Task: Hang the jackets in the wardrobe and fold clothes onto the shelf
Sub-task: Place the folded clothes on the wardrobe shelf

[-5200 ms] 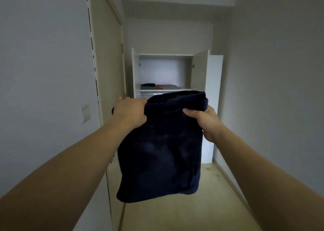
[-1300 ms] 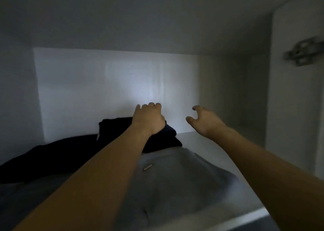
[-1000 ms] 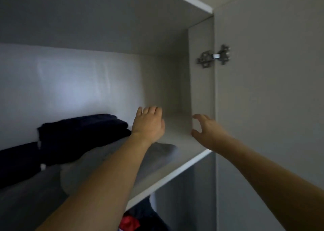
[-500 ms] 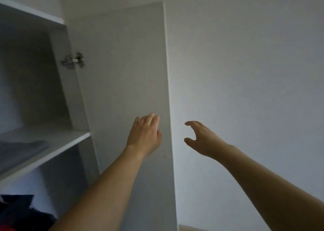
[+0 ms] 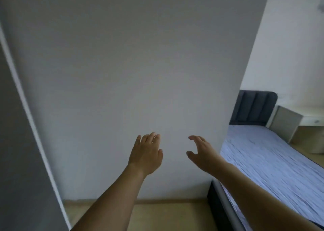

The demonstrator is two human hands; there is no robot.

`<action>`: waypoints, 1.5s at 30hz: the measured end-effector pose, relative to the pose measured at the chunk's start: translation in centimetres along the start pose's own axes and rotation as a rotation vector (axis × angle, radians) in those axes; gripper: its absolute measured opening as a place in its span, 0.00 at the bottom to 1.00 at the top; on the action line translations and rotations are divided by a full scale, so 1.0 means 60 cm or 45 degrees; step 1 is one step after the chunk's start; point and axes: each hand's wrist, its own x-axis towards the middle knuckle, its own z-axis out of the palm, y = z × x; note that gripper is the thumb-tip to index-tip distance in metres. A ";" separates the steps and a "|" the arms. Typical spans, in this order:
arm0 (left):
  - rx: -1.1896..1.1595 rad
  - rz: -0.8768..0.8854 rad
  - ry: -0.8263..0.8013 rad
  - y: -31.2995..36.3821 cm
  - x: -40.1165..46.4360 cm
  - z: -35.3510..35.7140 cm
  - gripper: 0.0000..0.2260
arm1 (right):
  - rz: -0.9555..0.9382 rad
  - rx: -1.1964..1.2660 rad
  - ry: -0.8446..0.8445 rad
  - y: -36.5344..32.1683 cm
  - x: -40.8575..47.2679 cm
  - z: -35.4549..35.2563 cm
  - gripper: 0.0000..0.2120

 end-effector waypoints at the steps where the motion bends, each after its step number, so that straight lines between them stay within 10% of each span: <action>1: -0.023 0.018 -0.028 0.034 0.011 0.025 0.24 | 0.038 0.014 0.011 0.040 -0.013 -0.005 0.27; 15: -0.310 0.033 -0.167 0.692 0.090 0.244 0.24 | 0.410 0.032 -0.050 0.689 -0.235 -0.176 0.26; 31: -0.193 -0.063 -0.596 1.139 0.179 0.534 0.24 | 0.557 0.113 -0.290 1.260 -0.290 -0.265 0.26; 45: -0.677 -1.024 -0.833 1.327 0.140 0.774 0.19 | 0.219 0.063 -0.848 1.559 -0.192 -0.119 0.27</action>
